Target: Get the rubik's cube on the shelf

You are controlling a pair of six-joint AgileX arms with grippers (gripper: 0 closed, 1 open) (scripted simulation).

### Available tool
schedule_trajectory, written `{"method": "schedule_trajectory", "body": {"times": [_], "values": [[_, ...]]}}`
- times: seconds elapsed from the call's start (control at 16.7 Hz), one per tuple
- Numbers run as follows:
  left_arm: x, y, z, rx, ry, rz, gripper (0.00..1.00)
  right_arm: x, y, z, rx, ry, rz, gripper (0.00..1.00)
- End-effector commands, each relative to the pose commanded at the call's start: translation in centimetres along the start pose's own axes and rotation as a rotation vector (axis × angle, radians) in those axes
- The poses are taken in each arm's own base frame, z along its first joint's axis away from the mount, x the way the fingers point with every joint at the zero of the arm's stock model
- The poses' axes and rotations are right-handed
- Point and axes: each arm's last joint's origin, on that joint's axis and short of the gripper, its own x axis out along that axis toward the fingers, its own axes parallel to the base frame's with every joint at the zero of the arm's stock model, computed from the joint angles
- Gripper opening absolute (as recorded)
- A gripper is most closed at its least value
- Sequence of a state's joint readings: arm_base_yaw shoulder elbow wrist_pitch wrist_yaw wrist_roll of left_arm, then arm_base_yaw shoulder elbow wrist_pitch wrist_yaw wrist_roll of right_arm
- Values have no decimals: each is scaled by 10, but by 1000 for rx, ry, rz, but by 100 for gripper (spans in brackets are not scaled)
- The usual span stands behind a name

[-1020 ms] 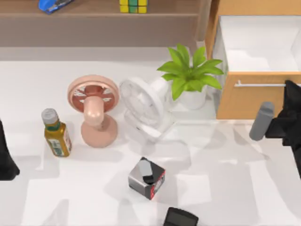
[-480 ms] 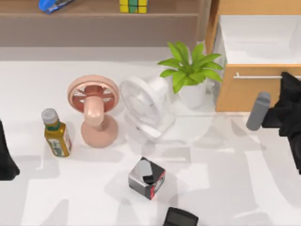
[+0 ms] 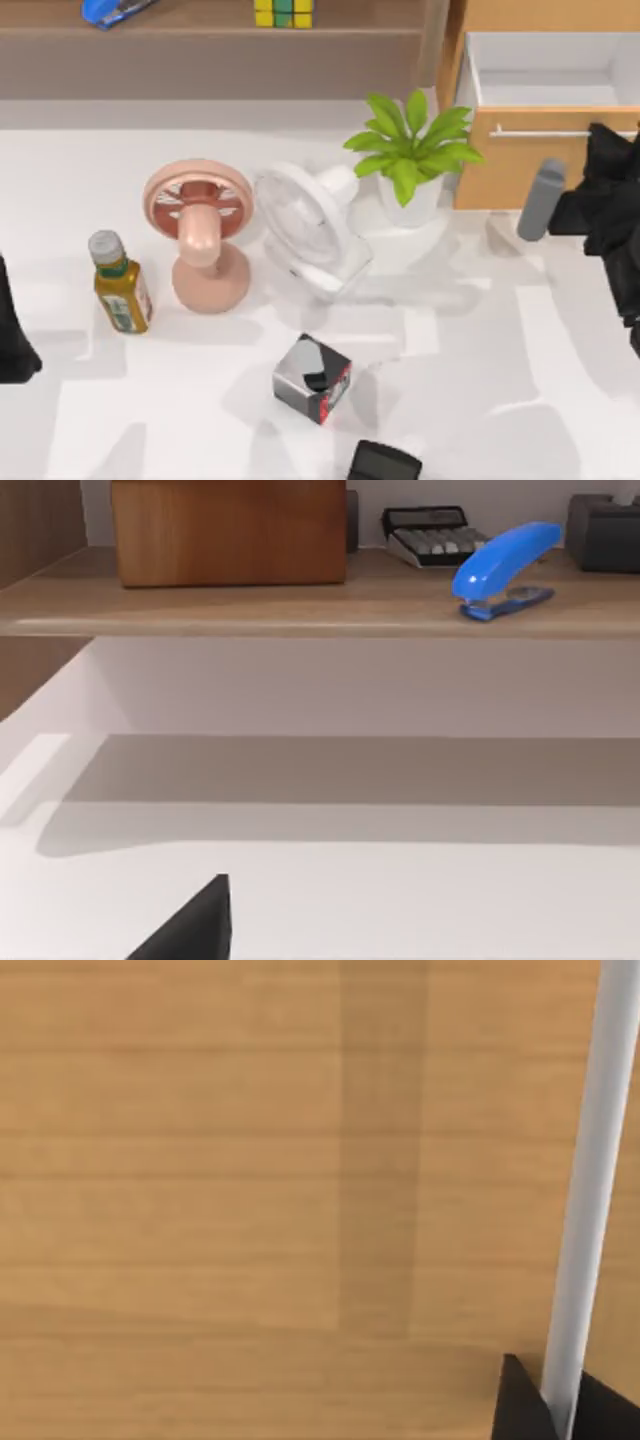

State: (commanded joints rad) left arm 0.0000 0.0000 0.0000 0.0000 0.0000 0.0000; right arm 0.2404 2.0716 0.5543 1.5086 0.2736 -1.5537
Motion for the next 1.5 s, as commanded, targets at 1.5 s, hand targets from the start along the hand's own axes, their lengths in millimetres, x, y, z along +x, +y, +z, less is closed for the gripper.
{"method": "schedule_trajectory", "body": {"times": [1.5], "values": [[0, 0, 0, 0, 0, 0, 100, 75, -6, -4, 8, 21, -18, 0]]}}
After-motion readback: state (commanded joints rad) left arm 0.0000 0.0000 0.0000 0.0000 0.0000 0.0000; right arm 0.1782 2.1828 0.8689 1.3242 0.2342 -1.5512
